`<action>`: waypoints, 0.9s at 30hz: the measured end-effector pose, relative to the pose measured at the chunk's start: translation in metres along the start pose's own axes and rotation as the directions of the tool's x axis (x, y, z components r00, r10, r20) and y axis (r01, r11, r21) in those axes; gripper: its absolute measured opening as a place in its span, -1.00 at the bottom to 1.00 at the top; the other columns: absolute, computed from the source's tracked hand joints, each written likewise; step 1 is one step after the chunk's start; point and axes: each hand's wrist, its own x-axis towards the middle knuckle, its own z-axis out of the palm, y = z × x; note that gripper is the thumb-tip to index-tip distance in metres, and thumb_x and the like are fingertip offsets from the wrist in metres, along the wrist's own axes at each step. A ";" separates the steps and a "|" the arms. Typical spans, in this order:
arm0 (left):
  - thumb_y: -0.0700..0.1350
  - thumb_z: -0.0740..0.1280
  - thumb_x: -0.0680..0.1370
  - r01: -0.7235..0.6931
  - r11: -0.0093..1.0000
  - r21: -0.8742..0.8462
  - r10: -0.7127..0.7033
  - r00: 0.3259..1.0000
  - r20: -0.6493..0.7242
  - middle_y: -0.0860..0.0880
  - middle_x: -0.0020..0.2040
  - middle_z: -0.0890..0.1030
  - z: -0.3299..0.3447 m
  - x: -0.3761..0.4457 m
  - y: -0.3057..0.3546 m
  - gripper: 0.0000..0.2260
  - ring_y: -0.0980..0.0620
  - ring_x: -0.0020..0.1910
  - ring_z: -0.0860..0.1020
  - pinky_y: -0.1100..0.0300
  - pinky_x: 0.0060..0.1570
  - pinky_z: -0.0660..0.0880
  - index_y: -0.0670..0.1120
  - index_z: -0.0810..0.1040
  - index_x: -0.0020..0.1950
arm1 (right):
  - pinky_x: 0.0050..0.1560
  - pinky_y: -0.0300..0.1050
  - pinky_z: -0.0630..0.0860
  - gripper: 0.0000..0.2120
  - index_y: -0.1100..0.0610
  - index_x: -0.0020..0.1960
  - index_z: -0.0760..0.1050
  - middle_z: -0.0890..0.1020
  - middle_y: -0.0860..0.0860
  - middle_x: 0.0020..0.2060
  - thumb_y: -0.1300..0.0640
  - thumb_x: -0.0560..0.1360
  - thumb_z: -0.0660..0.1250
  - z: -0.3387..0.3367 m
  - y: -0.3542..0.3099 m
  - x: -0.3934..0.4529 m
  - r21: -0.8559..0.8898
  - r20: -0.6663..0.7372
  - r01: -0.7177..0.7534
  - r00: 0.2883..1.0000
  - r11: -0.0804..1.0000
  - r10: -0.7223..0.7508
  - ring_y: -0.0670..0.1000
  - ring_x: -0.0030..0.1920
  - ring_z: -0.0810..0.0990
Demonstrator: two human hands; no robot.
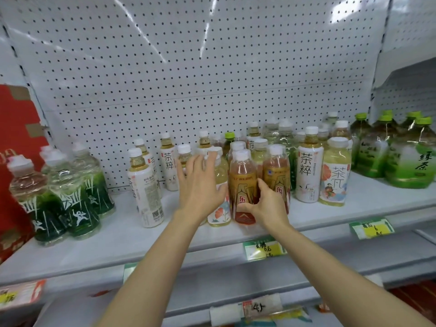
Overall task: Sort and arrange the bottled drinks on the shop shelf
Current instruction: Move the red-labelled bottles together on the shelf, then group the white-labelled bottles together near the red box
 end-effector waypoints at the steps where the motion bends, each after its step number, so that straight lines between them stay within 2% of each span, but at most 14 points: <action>1: 0.23 0.32 0.48 -0.007 1.000 0.001 0.007 1.000 -0.007 -0.06 0.48 0.35 0.001 -0.002 -0.001 -0.25 -0.08 0.53 0.16 -0.27 0.51 -0.05 0.06 0.11 0.58 | 0.05 0.03 0.62 -0.37 0.06 0.27 0.46 0.69 -0.01 0.04 -0.11 0.30 0.58 -0.003 -0.001 0.000 -0.052 -0.004 -0.004 1.000 0.999 0.004 0.05 0.01 0.66; 4: 0.27 0.31 0.47 -0.010 1.000 0.006 0.010 1.000 -0.026 -0.09 0.47 0.37 0.005 -0.006 -0.001 -0.23 -0.09 0.53 0.18 -0.27 0.51 -0.07 0.06 0.09 0.59 | 0.02 0.01 0.61 -0.46 0.07 0.18 0.51 0.69 -0.02 0.02 -0.16 0.32 0.55 -0.006 -0.001 -0.004 -0.185 -0.056 0.016 0.998 0.983 -0.026 0.03 0.00 0.66; 8: 0.25 0.26 0.53 0.075 0.994 -0.080 -0.078 0.996 -0.036 -0.09 0.47 0.39 0.000 -0.004 0.011 -0.35 -0.11 0.51 0.22 -0.23 0.51 -0.01 0.06 0.20 0.56 | 0.07 0.02 0.61 -0.52 0.04 0.32 0.49 0.66 -0.05 0.09 -0.06 0.45 0.47 -0.014 0.015 -0.020 -0.168 -0.159 0.130 0.975 0.977 -0.157 -0.02 0.06 0.63; 11: 0.19 0.29 0.54 0.137 0.978 -0.154 -0.158 0.979 -0.132 -0.14 0.48 0.35 -0.007 -0.006 0.032 -0.42 -0.20 0.47 0.25 -0.24 0.47 0.11 -0.01 0.32 0.50 | -0.16 -0.10 0.64 -0.63 0.05 0.23 0.58 0.68 -0.08 -0.03 -0.02 0.46 0.44 -0.042 0.042 -0.024 -0.257 -0.363 0.268 0.864 0.929 -0.350 -0.09 -0.11 0.64; 14: 0.13 0.30 0.56 0.035 0.968 -0.247 -0.085 0.977 -0.195 -0.11 0.49 0.32 -0.014 0.000 0.067 -0.45 -0.18 0.48 0.24 -0.16 0.45 0.18 -0.04 0.33 0.50 | -0.30 -0.13 0.58 -0.71 0.09 0.15 0.61 0.67 -0.05 -0.12 0.09 0.44 0.48 -0.085 0.070 -0.011 -0.311 -0.468 0.257 0.796 0.915 -0.383 -0.04 -0.17 0.62; 18: 0.03 0.28 0.61 -0.099 0.913 -0.396 0.061 0.992 -0.108 -0.05 0.50 0.31 -0.017 0.036 0.133 -0.47 -0.06 0.49 0.25 0.01 0.45 0.24 -0.06 0.25 0.55 | -0.36 -0.19 0.41 -0.72 0.08 0.10 0.60 0.64 -0.04 -0.13 0.14 0.41 0.51 -0.126 0.104 0.012 -0.417 -0.499 0.187 0.771 0.890 -0.396 0.03 -0.16 0.61; 21: 0.01 0.25 0.64 -0.146 0.903 -0.404 0.167 0.986 0.017 -0.10 0.47 0.35 -0.009 0.072 0.191 -0.47 -0.08 0.44 0.34 0.02 0.31 0.39 -0.13 0.20 0.56 | -0.35 -0.11 0.48 -0.69 0.10 0.12 0.60 0.64 0.00 -0.06 0.15 0.40 0.53 -0.143 0.131 0.024 -0.465 -0.484 0.195 0.761 0.864 -0.432 0.09 -0.08 0.62; 24: 0.02 0.22 0.65 0.017 0.906 -0.423 0.079 0.975 0.209 -0.18 0.40 0.42 0.009 0.109 0.233 -0.46 -0.17 0.32 0.45 0.02 0.06 0.42 -0.20 0.15 0.54 | -0.19 -0.03 0.57 -0.61 0.12 0.22 0.54 0.60 0.00 0.04 0.08 0.43 0.50 -0.157 0.151 0.040 -0.435 -0.458 0.161 0.807 0.886 -0.372 0.07 0.05 0.55; 27: 0.02 0.20 0.66 0.235 0.857 -0.458 -0.077 0.938 0.338 -0.20 0.29 0.53 0.034 0.130 0.248 -0.52 -0.20 0.18 0.55 0.03 -0.08 0.42 -0.22 0.23 0.47 | 0.00 -0.06 0.52 -0.51 0.11 0.35 0.44 0.53 0.00 0.16 -0.03 0.49 0.44 -0.165 0.165 0.055 -0.373 -0.398 0.128 0.873 0.919 -0.283 0.04 0.15 0.49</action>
